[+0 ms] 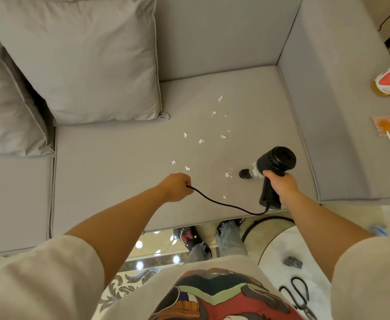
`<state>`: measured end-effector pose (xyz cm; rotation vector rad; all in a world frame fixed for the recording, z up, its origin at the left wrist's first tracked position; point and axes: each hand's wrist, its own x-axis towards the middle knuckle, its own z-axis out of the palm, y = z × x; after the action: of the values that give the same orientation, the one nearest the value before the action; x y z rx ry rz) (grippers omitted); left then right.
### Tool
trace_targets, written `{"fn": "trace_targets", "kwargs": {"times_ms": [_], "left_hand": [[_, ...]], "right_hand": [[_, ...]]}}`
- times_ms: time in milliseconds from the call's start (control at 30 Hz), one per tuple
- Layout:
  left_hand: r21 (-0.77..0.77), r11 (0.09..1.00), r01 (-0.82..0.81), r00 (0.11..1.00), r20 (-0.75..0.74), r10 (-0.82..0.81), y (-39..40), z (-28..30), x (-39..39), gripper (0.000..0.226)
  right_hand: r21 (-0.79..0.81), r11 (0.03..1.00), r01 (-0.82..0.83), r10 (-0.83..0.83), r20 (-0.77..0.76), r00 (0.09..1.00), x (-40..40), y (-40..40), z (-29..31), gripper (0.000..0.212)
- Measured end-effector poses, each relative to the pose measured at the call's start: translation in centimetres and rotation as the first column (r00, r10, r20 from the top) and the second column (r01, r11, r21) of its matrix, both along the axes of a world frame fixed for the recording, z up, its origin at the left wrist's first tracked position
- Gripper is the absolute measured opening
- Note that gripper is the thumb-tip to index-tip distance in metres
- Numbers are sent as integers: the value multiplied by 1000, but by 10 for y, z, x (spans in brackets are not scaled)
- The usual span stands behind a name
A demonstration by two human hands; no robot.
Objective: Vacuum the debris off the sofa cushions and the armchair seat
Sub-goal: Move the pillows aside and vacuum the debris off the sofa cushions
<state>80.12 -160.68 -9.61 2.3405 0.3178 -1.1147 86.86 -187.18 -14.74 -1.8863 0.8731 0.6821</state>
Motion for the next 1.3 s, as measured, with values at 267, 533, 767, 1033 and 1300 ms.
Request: {"fn": "trace_targets", "kwargs": {"times_ms": [267,533,767,1033,1300], "left_hand": [[-20,1000,2,1000,7,-2,5,2,-4,9],[8,998,-61,998,21,61,19,1,-7,12],[21,996,-81,997,17,81,22,-1,-16,21],[26,996,-80,997,11,80,16,-3,-18,27],[33,996,-78,997,9,77,15,-2,-19,28]], "right_hand": [[-10,999,-34,34,0,999,-2,8,2,39],[59,998,12,-14,25,1000,15,24,5,42],[60,998,-7,6,22,1000,20,34,0,45],[51,998,-46,45,16,999,19,31,-3,42],[76,994,-79,80,-6,997,14,28,-2,33]]}}
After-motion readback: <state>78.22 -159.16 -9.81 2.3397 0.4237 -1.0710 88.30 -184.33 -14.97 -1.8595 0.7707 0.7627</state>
